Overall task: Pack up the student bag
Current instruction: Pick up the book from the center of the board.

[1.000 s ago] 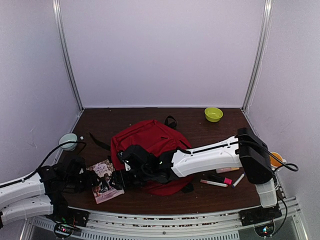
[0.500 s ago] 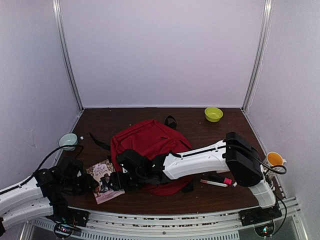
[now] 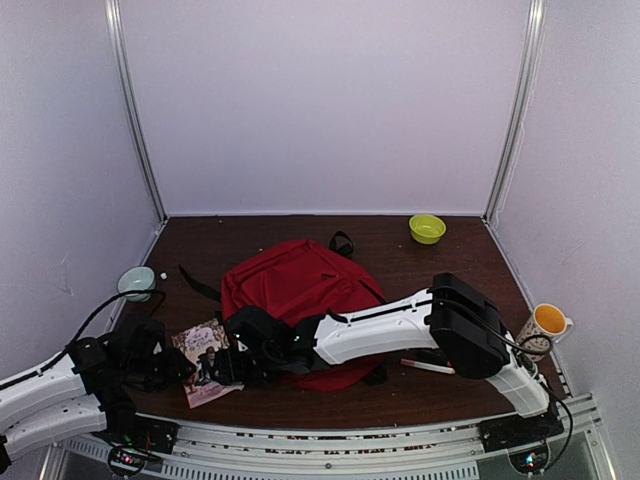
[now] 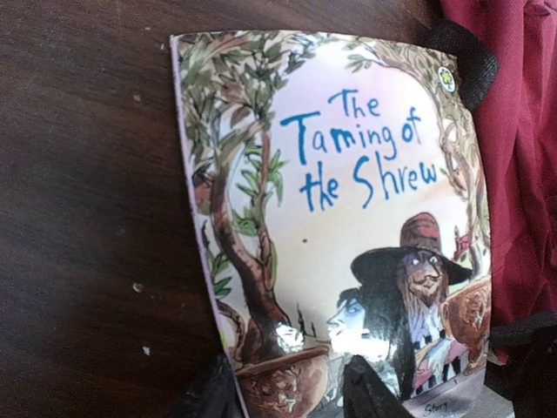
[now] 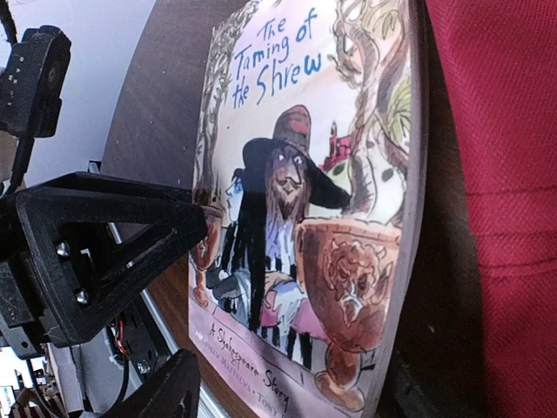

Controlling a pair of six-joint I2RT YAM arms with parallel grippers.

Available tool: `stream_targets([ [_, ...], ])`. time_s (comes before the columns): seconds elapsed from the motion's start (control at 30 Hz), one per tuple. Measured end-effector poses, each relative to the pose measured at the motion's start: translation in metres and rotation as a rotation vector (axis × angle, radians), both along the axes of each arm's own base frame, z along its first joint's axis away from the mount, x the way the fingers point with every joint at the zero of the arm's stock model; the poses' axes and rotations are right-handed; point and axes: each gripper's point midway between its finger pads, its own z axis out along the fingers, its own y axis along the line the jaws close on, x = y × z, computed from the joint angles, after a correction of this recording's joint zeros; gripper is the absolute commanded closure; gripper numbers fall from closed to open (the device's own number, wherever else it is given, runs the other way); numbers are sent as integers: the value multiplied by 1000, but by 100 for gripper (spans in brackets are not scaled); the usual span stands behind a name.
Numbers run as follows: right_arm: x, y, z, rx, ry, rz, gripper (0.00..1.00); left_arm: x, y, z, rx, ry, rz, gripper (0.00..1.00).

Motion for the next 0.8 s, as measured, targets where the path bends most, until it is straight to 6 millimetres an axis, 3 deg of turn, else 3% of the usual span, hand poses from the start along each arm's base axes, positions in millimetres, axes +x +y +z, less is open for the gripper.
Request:
stream_targets([
  [0.23, -7, 10, -2, 38, 50, 28, 52, -1, 3, 0, 4, -6, 6, 57],
  [0.43, -13, 19, -5, 71, 96, 48, 82, -2, 5, 0, 2, -17, 13, 58],
  [0.57, -15, 26, 7, 106, 109, 61, 100, -5, 8, 2, -4, -25, 19, 57],
  [0.8, -19, 31, 17, 127, 83, 94, 100, -5, 14, 19, -1, -61, 30, 41],
])
